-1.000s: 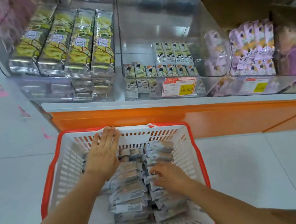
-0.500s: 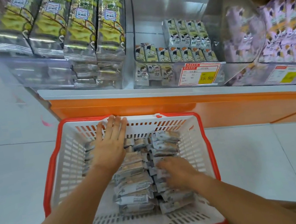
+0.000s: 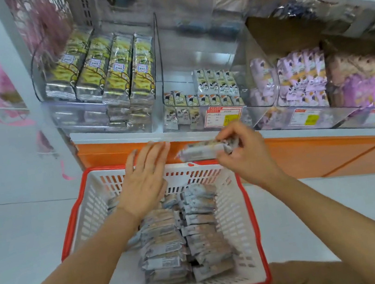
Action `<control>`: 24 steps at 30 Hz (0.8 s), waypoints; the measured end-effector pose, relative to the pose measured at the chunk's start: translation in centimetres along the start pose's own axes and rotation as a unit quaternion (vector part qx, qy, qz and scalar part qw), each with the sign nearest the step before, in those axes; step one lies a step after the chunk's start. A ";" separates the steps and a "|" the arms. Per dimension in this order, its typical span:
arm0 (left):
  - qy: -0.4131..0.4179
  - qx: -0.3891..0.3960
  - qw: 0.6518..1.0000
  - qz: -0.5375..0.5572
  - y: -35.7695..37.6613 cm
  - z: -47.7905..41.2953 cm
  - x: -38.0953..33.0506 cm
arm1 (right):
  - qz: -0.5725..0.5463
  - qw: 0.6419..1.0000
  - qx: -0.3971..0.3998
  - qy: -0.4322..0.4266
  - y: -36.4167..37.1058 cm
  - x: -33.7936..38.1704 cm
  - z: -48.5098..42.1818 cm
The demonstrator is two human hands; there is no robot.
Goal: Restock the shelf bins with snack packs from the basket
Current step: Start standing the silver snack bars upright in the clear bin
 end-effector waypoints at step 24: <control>0.047 -0.135 0.985 -0.098 -1.9 -6.1 2.6 | 0.244 0.959 -0.071 0.123 1.5 -4.3 -22.0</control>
Point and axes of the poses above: each hand's wrist, its own z-axis away from the middle knuckle, its own y-axis out of the palm, x = y × z, the point moved 9 cm from there along -z, towards the middle knuckle
